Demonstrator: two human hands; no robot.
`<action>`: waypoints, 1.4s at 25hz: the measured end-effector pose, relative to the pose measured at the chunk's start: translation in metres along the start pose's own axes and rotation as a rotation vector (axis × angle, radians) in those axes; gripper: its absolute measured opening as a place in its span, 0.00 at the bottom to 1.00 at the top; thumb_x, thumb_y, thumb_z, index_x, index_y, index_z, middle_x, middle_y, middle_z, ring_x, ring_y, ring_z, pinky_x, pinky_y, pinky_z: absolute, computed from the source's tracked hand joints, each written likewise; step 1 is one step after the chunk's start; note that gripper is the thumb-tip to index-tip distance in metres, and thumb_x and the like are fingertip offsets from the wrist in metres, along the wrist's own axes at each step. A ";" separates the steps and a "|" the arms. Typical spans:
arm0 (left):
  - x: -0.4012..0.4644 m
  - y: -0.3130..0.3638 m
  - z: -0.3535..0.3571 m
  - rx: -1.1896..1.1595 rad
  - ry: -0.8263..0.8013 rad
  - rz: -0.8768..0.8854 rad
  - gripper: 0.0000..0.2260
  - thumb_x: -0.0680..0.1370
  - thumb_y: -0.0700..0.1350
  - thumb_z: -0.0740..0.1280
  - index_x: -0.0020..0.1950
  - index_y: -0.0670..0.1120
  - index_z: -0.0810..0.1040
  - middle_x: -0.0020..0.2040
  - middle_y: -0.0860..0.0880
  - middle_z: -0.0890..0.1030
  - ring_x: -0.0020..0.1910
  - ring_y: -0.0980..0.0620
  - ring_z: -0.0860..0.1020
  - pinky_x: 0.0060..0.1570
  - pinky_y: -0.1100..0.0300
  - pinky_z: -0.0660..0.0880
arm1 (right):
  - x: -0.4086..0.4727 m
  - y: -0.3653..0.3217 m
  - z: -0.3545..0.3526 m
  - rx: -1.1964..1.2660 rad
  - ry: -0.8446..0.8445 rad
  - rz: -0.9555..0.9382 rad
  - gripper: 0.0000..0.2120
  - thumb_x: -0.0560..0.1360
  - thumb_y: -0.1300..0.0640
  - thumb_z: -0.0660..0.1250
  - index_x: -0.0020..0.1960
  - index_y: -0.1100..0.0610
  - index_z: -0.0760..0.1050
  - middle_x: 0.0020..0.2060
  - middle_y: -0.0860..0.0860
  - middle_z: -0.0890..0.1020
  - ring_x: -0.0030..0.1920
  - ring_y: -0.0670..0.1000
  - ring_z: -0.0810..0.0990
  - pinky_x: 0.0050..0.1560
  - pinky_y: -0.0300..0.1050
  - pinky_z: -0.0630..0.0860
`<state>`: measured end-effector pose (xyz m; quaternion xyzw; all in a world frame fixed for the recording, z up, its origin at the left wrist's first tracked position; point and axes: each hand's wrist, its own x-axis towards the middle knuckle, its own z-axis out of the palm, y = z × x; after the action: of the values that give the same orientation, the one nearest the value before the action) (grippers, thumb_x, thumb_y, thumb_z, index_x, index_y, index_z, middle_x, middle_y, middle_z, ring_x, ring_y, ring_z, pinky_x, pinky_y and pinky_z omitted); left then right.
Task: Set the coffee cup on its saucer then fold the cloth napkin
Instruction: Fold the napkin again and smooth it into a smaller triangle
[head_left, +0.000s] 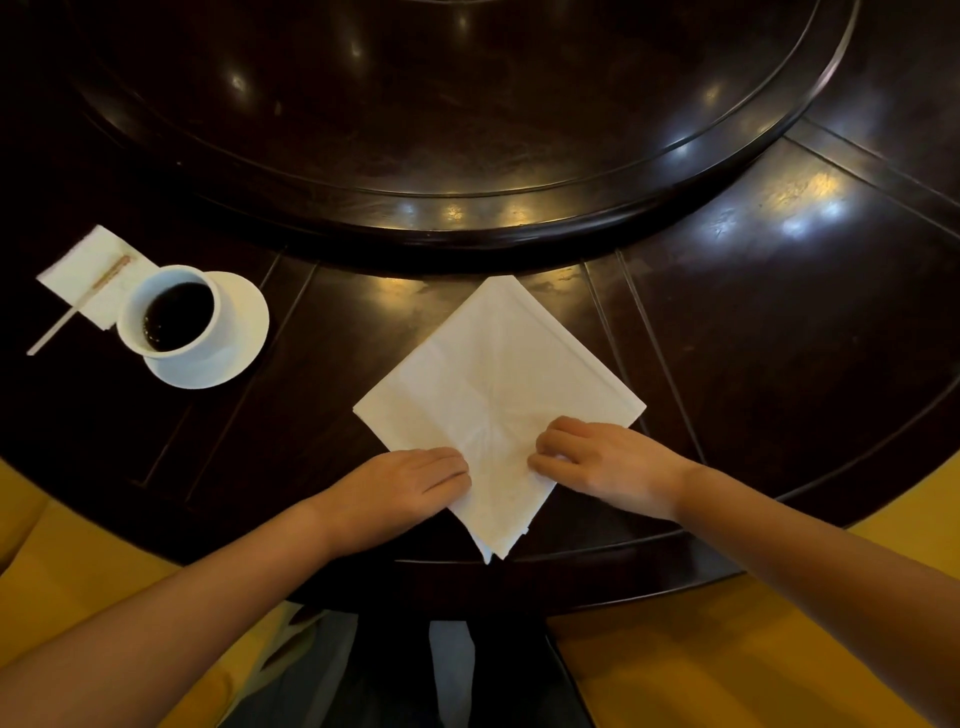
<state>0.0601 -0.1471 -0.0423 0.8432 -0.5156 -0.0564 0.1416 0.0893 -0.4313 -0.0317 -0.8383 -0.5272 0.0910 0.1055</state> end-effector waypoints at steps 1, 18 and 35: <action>-0.001 -0.001 0.000 -0.004 -0.007 -0.011 0.13 0.72 0.36 0.69 0.56 0.39 0.76 0.54 0.43 0.79 0.55 0.47 0.77 0.51 0.56 0.77 | 0.001 -0.001 0.000 0.002 0.003 0.027 0.20 0.66 0.66 0.73 0.56 0.60 0.73 0.49 0.57 0.78 0.47 0.57 0.76 0.36 0.48 0.78; 0.015 -0.018 0.006 -0.147 0.147 -0.286 0.29 0.60 0.24 0.69 0.55 0.44 0.67 0.51 0.46 0.67 0.47 0.47 0.69 0.30 0.55 0.76 | -0.004 -0.005 0.002 0.151 0.218 0.336 0.11 0.65 0.67 0.73 0.46 0.59 0.77 0.44 0.54 0.80 0.44 0.55 0.79 0.38 0.44 0.77; -0.001 0.000 -0.011 -0.276 0.400 -0.443 0.17 0.81 0.49 0.57 0.52 0.40 0.82 0.44 0.46 0.82 0.44 0.54 0.79 0.48 0.67 0.76 | -0.012 -0.028 0.005 0.441 0.480 0.620 0.12 0.74 0.53 0.62 0.50 0.58 0.80 0.43 0.50 0.83 0.46 0.46 0.80 0.46 0.44 0.79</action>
<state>0.0626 -0.1443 -0.0323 0.9019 -0.2692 0.0116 0.3375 0.0588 -0.4300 -0.0287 -0.9115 -0.1797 0.0312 0.3687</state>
